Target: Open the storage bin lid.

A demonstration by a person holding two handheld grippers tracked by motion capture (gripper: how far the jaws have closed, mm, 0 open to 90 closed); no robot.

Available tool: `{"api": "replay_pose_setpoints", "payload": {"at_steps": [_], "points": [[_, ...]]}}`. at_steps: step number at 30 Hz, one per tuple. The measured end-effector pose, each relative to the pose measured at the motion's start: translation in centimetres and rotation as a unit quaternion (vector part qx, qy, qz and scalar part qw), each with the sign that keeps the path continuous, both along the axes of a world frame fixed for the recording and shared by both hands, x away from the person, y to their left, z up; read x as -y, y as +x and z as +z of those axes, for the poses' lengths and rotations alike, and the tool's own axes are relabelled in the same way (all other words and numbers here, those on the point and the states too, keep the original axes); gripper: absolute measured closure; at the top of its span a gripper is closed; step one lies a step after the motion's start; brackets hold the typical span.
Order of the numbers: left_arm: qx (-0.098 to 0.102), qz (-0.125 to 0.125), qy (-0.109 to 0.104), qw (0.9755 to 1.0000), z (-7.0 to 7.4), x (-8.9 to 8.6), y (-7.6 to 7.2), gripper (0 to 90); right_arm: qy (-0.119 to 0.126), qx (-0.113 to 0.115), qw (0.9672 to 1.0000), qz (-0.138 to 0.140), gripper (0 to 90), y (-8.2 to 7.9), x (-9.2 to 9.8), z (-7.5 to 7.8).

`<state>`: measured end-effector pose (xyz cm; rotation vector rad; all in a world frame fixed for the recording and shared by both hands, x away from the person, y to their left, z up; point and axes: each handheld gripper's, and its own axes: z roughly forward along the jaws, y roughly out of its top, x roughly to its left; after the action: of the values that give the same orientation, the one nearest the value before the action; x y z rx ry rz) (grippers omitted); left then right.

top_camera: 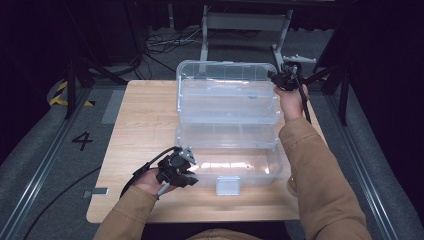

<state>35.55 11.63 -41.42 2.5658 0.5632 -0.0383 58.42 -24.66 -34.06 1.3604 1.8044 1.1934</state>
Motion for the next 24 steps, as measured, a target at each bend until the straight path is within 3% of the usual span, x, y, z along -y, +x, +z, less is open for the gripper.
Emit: {"api": "replay_pose_setpoints", "payload": {"at_steps": [24], "points": [[0.001, -0.007, 0.0, 1.0, 0.0, -0.1, 0.1, 76.0, 0.0, -0.022, 0.9996, 0.019, 81.6, 2.0, 0.4, -2.1]]}}
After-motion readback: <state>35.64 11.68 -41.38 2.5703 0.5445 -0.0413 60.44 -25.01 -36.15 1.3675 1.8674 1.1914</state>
